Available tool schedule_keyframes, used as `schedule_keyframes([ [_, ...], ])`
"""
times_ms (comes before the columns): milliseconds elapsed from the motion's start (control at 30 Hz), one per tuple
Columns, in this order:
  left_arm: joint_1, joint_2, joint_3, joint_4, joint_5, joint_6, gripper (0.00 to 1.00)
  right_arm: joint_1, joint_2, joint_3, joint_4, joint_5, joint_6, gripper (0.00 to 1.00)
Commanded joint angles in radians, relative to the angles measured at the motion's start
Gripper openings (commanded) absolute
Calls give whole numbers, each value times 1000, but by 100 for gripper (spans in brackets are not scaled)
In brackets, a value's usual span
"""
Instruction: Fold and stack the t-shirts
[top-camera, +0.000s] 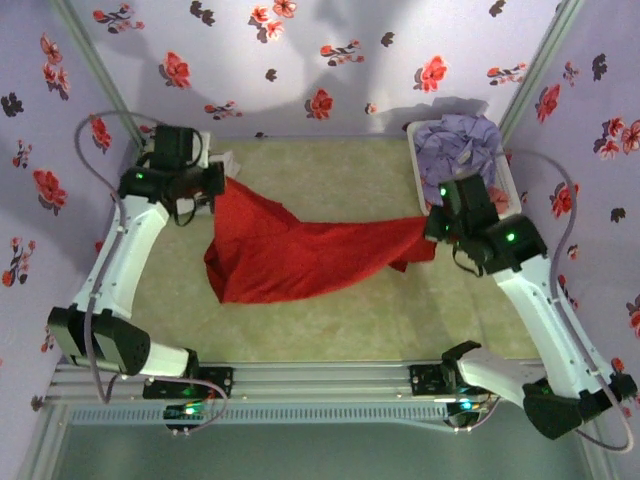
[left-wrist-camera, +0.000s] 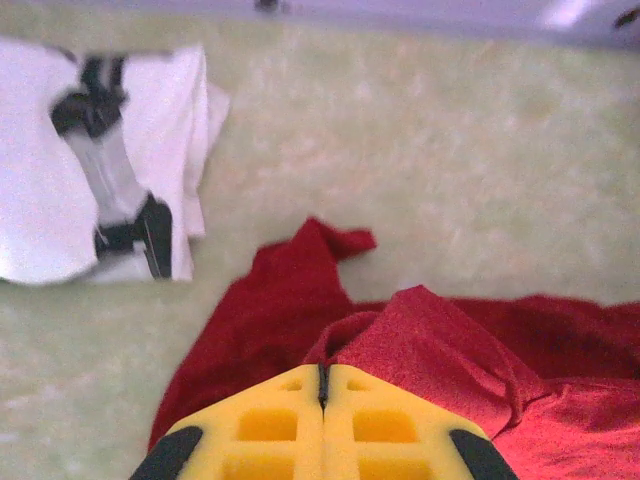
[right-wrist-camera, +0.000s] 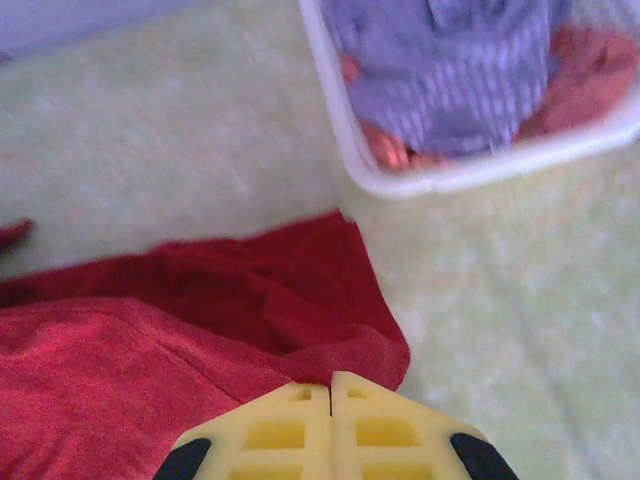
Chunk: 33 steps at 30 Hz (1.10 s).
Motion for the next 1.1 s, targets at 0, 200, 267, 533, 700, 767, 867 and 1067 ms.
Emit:
schedule_keyframes([
  [0,2,-11,231,-102,-28,7,0,-3,86,197,-16,42,-130,0],
  [200,3,38,589,-148,-103,78,0,-3,229,556,-64,55,-252,0],
  [267,8,67,701,-167,-85,113,0,-3,263,640,-79,59,-275,0],
  [533,6,-56,701,105,-189,199,0,0,235,740,45,84,-326,0],
  [700,-5,-130,673,195,-194,252,0,12,236,840,46,49,-351,0],
  [767,-50,-122,743,122,-188,256,0,31,232,864,54,39,-365,0],
  [867,-75,-150,738,71,-227,320,0,64,202,868,97,56,-398,0],
  [1067,-75,-180,831,27,-229,344,0,89,143,874,167,18,-402,0],
])
